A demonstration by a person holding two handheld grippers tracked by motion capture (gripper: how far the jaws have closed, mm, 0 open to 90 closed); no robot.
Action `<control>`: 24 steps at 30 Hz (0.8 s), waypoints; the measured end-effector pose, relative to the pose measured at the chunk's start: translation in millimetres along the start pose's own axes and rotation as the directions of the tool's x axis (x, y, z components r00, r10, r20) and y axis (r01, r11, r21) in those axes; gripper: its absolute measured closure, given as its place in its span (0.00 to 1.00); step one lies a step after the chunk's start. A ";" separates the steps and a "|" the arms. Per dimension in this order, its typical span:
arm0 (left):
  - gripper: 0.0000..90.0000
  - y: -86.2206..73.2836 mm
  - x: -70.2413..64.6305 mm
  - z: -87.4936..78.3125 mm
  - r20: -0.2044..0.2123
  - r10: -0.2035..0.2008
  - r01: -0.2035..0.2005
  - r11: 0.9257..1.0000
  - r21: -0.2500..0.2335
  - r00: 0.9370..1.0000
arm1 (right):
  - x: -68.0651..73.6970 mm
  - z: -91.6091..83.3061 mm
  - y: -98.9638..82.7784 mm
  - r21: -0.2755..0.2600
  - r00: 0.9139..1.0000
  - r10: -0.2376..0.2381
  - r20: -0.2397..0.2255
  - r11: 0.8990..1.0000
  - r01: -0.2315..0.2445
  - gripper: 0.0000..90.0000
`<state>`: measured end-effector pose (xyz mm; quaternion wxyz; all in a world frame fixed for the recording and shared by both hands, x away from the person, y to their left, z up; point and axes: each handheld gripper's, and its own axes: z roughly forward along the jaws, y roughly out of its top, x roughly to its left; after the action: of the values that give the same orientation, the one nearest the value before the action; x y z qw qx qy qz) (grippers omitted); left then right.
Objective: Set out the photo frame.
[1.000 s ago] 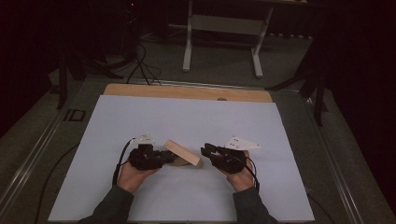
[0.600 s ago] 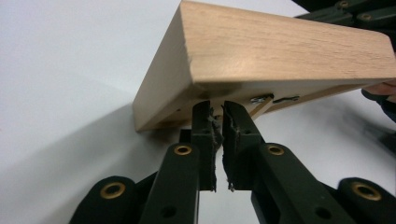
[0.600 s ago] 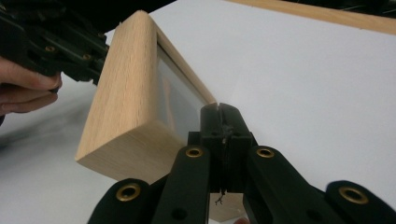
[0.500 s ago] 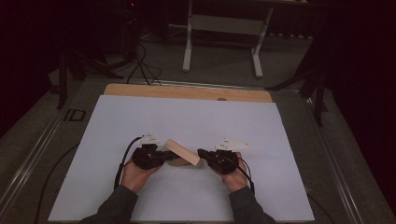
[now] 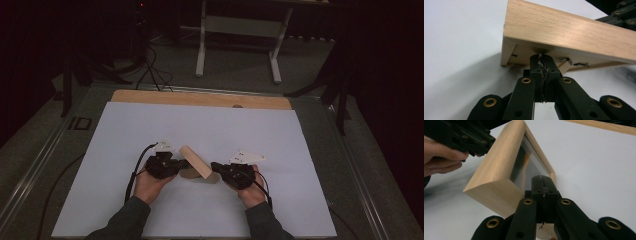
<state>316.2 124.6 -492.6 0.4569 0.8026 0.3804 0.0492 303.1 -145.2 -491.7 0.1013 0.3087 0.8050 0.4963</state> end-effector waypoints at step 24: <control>1.00 19.8 12.7 16.0 0.017 -0.015 0.014 1.000 0.008 1.000 | 25.2 8.4 -0.5 0.045 0.996 -0.085 -0.032 0.995 0.087 1.00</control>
<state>343.2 115.9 -490.1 0.4574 0.8019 0.3825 0.0375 286.9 -124.2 -492.7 0.1034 0.2685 0.8302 0.4775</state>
